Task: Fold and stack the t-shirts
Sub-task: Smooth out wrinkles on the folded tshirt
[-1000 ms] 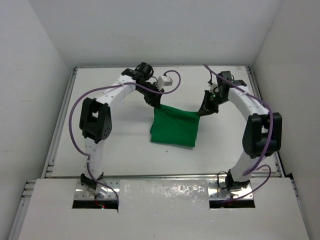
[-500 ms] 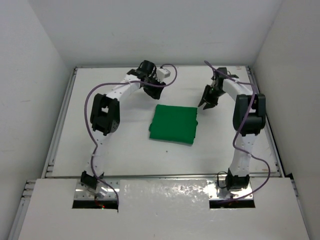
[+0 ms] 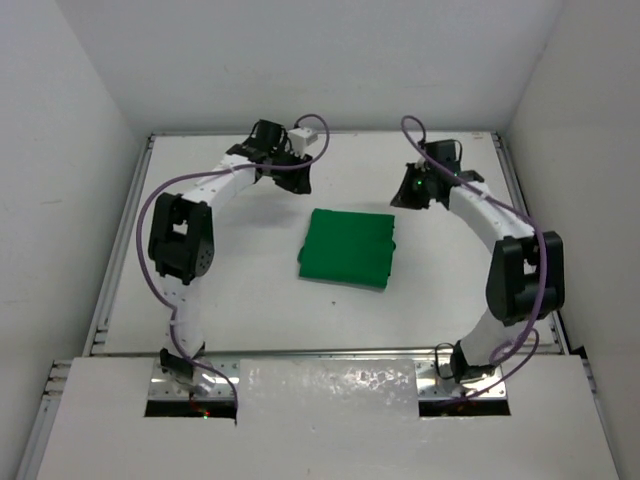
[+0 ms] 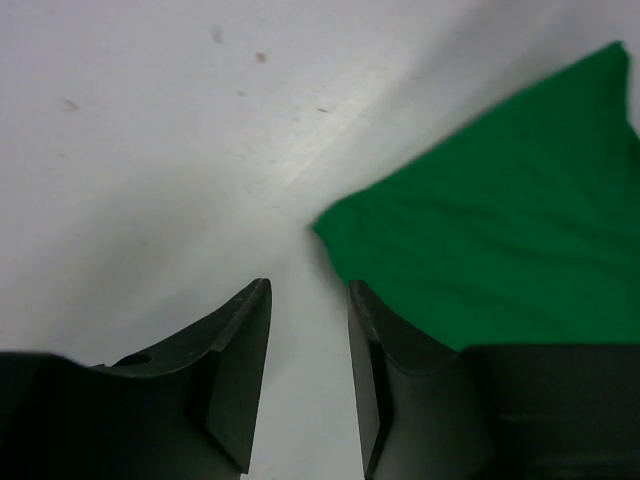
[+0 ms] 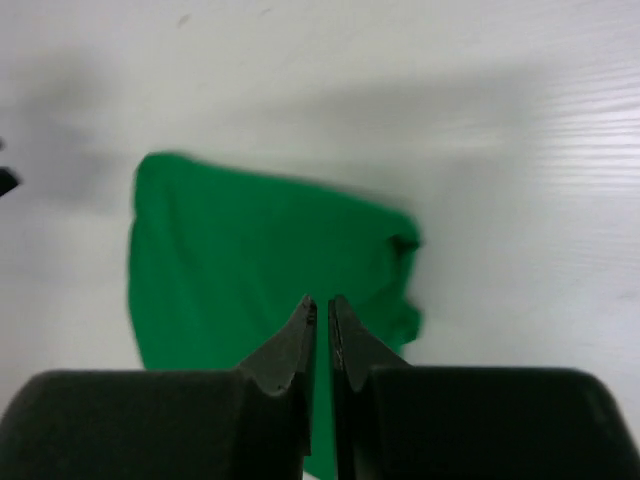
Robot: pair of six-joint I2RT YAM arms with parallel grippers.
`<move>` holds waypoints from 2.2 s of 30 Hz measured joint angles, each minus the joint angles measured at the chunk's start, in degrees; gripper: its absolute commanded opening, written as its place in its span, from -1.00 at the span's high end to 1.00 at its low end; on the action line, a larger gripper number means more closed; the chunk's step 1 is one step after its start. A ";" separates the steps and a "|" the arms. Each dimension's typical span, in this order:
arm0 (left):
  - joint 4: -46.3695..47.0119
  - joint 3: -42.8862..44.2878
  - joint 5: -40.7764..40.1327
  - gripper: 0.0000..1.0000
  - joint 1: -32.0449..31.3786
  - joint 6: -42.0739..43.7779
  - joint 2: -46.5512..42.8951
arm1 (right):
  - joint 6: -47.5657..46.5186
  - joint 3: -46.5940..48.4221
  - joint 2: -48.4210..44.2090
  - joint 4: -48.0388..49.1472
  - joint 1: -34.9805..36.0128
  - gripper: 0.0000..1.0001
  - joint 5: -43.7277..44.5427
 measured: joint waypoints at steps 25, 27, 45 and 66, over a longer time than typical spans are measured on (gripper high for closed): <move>14.08 -7.91 -3.72 0.36 -2.14 -10.64 7.45 | 5.99 12.61 26.62 6.78 0.66 1.00 -1.42; 14.21 -6.36 -4.85 0.36 -2.08 -10.56 8.17 | 6.19 12.76 26.67 6.78 0.66 1.00 -0.81; 10.10 6.95 -10.10 0.22 1.25 -5.57 7.72 | 1.53 16.94 15.63 -0.76 -4.92 0.08 4.74; -3.48 -8.20 -11.43 0.00 24.37 -2.14 -11.78 | -8.70 -6.34 -9.05 -10.14 -32.74 -0.46 4.02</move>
